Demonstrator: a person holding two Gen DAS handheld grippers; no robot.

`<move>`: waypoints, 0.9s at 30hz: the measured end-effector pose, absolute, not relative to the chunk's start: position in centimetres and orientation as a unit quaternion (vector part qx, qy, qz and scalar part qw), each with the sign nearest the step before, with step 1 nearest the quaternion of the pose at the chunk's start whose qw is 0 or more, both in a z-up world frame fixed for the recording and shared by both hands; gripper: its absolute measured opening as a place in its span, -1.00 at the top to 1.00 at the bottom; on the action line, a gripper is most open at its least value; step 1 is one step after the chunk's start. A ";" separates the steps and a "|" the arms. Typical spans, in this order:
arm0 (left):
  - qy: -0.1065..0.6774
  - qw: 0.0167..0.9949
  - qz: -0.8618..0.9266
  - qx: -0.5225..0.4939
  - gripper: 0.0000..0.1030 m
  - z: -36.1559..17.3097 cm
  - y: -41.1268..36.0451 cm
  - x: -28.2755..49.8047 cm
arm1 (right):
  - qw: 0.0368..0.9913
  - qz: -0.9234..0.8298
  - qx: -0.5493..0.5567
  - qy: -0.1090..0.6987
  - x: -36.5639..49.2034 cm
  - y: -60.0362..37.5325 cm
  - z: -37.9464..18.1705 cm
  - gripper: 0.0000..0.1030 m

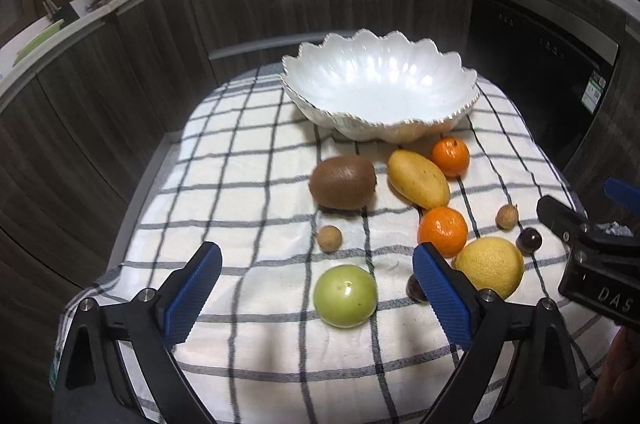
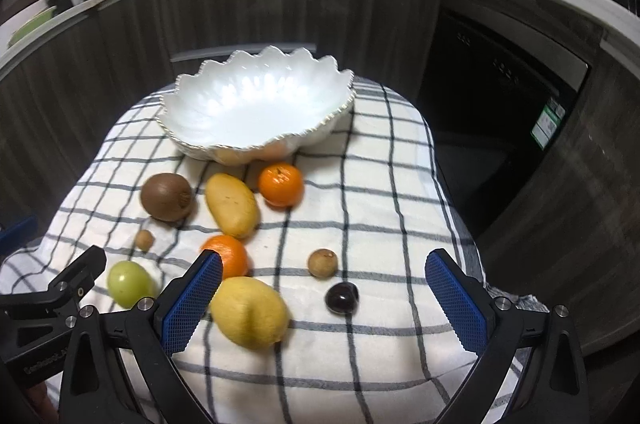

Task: Organize fruits
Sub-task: 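Move left tool toward the green apple while right tool approaches a dark plum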

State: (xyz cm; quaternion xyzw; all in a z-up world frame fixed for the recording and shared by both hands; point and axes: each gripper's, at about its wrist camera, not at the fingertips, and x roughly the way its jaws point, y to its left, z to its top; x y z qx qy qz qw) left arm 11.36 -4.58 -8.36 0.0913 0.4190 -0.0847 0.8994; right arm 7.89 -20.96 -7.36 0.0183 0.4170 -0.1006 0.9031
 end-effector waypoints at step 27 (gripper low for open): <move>0.496 0.859 -0.082 0.092 -0.50 -14.2 -5.8 13.2 | 0.864 -0.134 0.018 0.485 10.2 -23.6 -13.4 -0.66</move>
